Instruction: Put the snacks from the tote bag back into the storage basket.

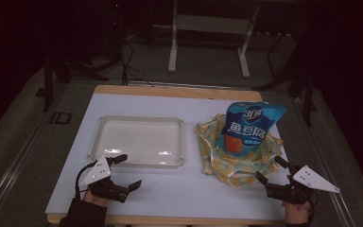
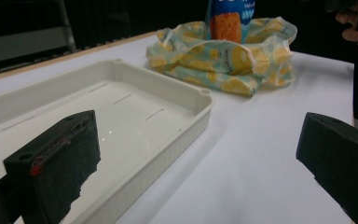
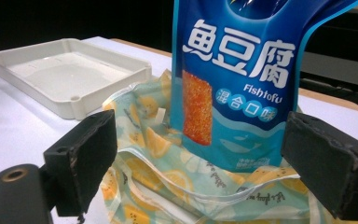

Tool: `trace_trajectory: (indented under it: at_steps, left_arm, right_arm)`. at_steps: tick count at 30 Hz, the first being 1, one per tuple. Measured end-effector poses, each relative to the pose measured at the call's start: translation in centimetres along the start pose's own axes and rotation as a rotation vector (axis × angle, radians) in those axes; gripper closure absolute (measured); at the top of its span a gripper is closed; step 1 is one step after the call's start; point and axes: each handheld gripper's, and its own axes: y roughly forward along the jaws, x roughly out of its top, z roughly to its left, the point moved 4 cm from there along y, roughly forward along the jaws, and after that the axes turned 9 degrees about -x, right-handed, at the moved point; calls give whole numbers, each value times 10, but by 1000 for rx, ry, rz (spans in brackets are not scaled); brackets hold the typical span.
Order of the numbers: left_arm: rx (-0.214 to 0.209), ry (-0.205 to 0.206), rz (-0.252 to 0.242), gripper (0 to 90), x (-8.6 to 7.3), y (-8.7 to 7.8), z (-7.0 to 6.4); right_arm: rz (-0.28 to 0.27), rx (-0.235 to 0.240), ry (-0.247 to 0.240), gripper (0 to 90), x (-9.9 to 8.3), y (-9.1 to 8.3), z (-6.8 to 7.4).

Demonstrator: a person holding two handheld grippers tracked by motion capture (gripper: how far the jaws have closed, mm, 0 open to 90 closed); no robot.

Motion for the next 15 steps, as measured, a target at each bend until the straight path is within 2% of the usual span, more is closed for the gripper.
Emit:
trace_trajectory:
  at_steps: [6, 7, 8, 10, 14, 15]
  left_arm:
    - [-17, -11, 4, 2, 0, 2, -2]
    - [-39, -35, 10, 2, 0, 5, -3]
    - [-44, -39, 17, 2, 0, 6, -4]
    - [-22, -25, 30, 2, 0, 9, -6]
    - [-27, -25, 54, 2, 0, 11, -9]
    - [-56, -37, 41, 2, 1, 10, -10]
  right_arm:
    - [19, 22, -2, 106, -1, 4, 4]
    - [28, 21, -10, 106, -2, 4, 5]
    - [38, 17, -10, 106, -4, 5, 4]
    - [52, 29, -1, 106, -7, 7, 3]
    - [56, 41, 23, 106, -4, 7, 1]
    - [50, 40, 25, 106, -3, 6, 1]
